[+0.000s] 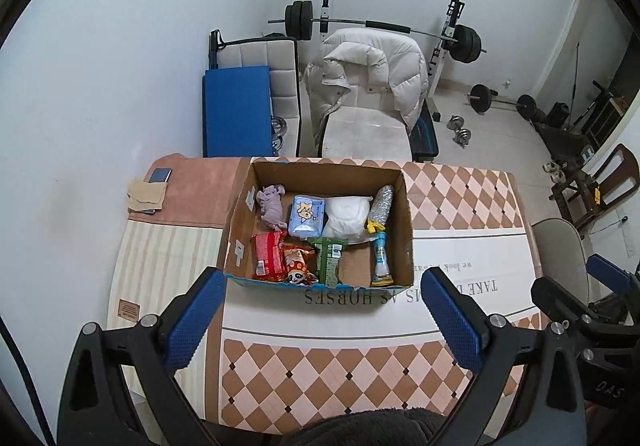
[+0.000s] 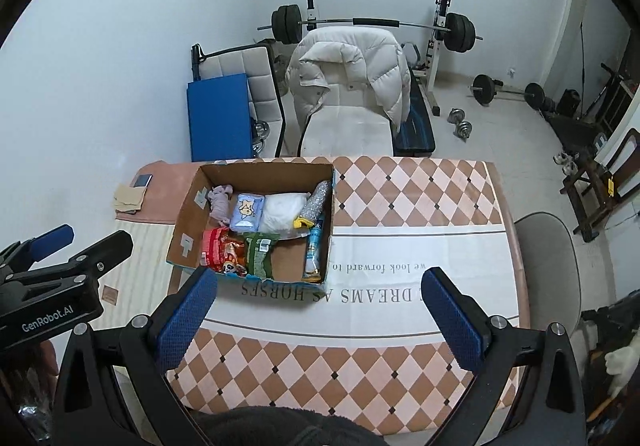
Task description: Organize soft objects
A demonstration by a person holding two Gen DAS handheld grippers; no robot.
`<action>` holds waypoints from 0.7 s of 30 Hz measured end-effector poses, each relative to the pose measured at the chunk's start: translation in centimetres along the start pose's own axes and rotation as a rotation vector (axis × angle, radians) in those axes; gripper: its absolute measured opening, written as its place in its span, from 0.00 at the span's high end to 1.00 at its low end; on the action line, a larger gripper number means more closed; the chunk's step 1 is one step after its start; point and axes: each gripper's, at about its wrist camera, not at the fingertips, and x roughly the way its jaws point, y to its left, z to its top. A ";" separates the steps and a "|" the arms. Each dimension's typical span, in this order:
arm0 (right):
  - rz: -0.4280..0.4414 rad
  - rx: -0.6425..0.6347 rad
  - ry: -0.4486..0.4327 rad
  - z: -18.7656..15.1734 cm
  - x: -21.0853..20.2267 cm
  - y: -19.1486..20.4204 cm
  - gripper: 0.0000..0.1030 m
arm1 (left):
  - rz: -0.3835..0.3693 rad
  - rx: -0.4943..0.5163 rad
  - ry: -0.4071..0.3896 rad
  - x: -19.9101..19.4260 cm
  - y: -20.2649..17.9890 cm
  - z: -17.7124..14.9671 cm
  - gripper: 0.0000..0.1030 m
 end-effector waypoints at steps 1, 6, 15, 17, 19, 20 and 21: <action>-0.002 -0.002 -0.002 0.0 -0.2 0.0 0.00 | 0.000 0.002 -0.003 -0.2 0.0 0.0 0.02; -0.028 0.001 -0.014 0.0 -0.3 -0.2 0.00 | 0.017 0.010 -0.023 -0.4 -0.1 -0.3 0.00; -0.080 0.000 -0.024 0.3 0.6 -0.2 0.00 | 0.042 -0.010 -0.038 0.2 0.4 -0.5 0.00; -0.085 -0.004 -0.022 0.3 0.8 -0.2 0.00 | 0.041 -0.015 -0.031 0.4 0.5 -0.6 0.00; -0.087 -0.008 -0.023 0.4 0.8 -0.1 0.00 | 0.042 -0.018 -0.028 0.5 0.6 -0.7 0.00; -0.089 -0.009 -0.021 0.4 0.9 -0.1 0.00 | 0.042 -0.019 -0.027 0.6 0.6 -0.7 0.00; -0.088 -0.004 -0.021 0.4 0.8 -0.1 0.00 | 0.043 -0.020 -0.025 0.6 0.7 -0.8 0.00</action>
